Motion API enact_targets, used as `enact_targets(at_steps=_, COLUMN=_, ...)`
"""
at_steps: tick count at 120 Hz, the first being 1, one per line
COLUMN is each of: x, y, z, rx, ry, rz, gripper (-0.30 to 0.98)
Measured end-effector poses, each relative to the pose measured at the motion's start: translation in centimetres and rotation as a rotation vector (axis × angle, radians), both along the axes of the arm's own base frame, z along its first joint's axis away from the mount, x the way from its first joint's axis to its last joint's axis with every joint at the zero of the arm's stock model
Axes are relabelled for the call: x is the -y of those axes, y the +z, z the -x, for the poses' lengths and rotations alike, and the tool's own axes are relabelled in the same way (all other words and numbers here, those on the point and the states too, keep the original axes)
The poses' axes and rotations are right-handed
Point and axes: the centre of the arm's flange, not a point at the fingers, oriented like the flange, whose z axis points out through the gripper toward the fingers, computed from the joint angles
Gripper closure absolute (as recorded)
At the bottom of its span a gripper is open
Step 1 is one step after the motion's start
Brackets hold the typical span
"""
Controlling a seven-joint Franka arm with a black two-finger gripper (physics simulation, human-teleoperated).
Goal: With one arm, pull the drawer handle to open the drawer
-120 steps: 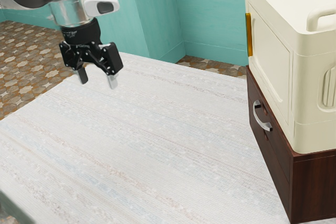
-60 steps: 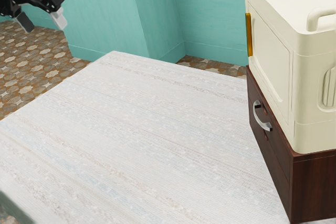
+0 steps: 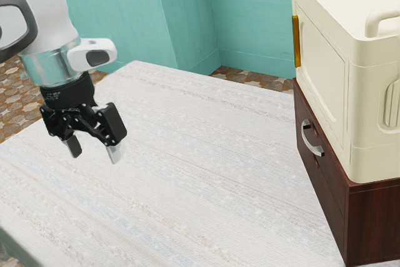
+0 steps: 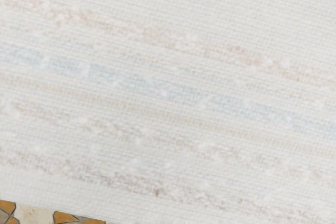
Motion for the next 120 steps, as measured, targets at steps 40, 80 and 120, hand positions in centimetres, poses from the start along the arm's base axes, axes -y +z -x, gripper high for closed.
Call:
enact_targets(at_steps=40, x=2.1, y=-2.3, z=-1.9, rx=0.122, ry=0.296, rz=0.092, gripper=0.00)
enact_targets(at_steps=80, x=6.0, y=-5.2, z=-8.4, rx=0.251, ry=0.570, rz=0.353, gripper=0.00)
enact_targets(at_steps=120, x=12.3, y=-7.5, z=-13.0, rx=0.297, ry=0.658, rz=0.460, gripper=0.00)
